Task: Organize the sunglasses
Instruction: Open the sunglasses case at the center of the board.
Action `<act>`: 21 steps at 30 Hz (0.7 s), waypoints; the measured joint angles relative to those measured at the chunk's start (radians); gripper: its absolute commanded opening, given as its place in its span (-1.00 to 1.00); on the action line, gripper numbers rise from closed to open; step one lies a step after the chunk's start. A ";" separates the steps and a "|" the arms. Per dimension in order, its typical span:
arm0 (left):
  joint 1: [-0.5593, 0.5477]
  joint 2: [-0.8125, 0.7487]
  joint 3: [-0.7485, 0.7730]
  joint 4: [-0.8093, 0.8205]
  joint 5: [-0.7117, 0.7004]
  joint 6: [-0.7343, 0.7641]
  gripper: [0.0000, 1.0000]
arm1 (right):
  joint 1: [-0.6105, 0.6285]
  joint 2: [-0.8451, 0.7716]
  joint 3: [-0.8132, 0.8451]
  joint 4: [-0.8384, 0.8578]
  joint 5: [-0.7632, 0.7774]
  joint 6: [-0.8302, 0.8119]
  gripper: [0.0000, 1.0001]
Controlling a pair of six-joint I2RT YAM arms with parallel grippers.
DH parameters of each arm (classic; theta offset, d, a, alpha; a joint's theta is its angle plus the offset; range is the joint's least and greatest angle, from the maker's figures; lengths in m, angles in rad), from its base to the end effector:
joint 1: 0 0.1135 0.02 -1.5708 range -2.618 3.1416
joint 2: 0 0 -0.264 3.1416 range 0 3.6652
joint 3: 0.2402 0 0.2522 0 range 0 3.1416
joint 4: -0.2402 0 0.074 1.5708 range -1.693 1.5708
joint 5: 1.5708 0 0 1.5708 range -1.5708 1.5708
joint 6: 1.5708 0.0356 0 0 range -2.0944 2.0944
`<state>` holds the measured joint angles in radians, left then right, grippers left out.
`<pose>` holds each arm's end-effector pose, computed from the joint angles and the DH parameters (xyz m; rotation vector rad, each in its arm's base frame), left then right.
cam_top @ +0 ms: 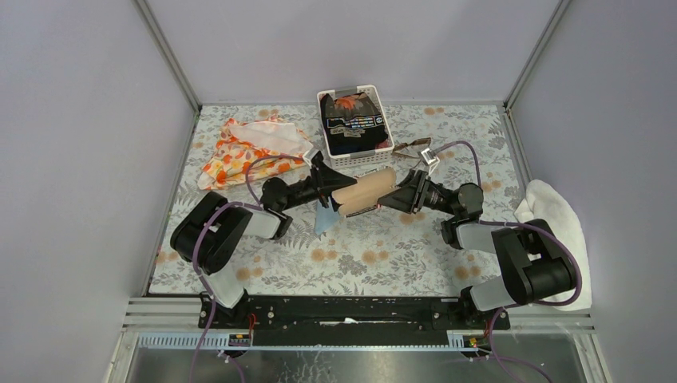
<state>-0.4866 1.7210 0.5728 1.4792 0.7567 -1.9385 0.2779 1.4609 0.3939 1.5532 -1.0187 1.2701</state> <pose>0.2618 -0.1662 0.2082 -0.4032 1.8216 -2.3659 0.2261 0.0960 0.2336 -0.3942 1.5349 1.8124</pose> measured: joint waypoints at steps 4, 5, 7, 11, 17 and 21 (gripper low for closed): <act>-0.003 0.000 0.000 0.000 0.011 -0.010 -1.00 | 0.000 -0.002 0.000 0.003 -0.052 -0.030 -0.91; -0.003 0.000 0.000 0.000 0.014 -0.012 -1.00 | 0.000 -0.002 0.000 0.003 -0.057 -0.032 -0.91; -0.003 0.000 0.000 -0.001 0.019 -0.013 -1.00 | 0.000 -0.002 0.000 0.003 -0.068 -0.035 -0.89; -0.003 0.000 0.000 -0.001 0.023 -0.016 -1.00 | 0.000 -0.001 0.001 0.004 -0.078 -0.036 -0.87; -0.003 0.005 0.000 -0.008 0.026 -0.016 -1.00 | -0.001 0.016 0.003 0.009 -0.098 -0.035 -0.81; -0.003 0.013 0.000 -0.015 0.026 -0.015 -1.00 | -0.006 0.045 0.014 0.012 -0.127 -0.035 -0.78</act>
<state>-0.4900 1.7340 0.5732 1.4643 0.7826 -1.9533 0.2718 1.5055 0.4084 1.5654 -1.1458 1.2350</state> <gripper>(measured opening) 0.651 0.669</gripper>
